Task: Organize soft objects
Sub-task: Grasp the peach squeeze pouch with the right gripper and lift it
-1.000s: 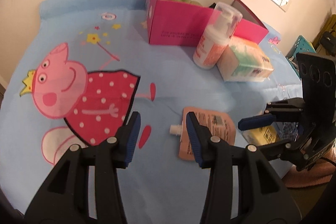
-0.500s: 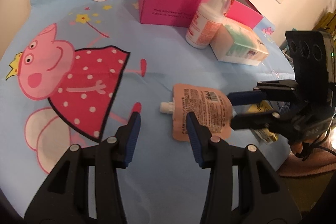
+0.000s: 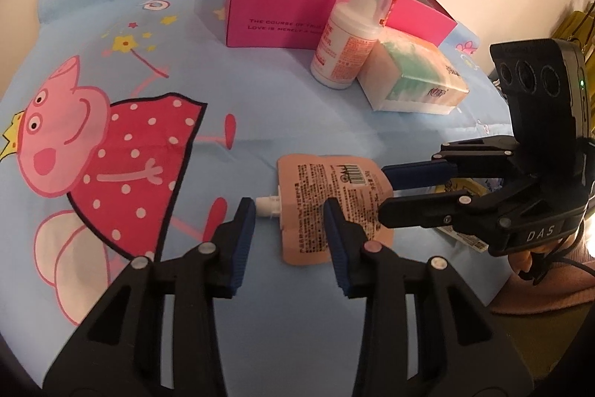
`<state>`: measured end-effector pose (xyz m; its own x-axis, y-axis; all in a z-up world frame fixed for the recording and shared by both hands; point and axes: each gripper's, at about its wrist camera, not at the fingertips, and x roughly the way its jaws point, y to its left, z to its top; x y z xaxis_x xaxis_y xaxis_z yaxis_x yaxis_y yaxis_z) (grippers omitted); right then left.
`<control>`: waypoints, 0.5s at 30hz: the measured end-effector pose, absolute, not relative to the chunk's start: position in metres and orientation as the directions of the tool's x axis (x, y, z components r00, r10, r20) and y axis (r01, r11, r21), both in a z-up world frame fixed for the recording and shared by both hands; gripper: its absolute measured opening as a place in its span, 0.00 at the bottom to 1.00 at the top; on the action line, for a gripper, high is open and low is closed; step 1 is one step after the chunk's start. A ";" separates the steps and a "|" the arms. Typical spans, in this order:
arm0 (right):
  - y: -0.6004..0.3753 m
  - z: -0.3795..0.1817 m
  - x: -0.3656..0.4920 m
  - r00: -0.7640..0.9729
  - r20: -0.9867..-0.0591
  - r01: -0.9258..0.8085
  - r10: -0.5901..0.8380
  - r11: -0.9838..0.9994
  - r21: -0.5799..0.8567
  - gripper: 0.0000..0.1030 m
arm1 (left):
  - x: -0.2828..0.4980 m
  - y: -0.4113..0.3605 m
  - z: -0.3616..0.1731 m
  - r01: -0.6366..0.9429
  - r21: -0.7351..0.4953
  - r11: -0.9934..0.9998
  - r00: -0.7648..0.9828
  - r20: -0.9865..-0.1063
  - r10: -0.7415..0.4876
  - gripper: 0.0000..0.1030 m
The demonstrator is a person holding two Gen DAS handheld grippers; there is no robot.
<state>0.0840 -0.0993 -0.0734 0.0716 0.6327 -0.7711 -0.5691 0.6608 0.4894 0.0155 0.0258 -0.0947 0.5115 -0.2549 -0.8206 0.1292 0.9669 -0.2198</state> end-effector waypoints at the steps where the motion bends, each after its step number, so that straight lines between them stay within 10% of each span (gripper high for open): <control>1: -0.099 -0.073 0.084 0.072 -0.769 -0.568 0.635 0.660 0.492 0.35 | 0.016 0.026 -0.095 0.128 -0.222 0.967 0.509 -0.822 -0.256 0.39; 15: -0.098 -0.074 0.082 0.098 -0.767 -0.584 0.635 0.660 0.472 0.23 | 0.021 0.027 -0.097 0.108 -0.282 0.953 0.486 -0.822 -0.298 0.40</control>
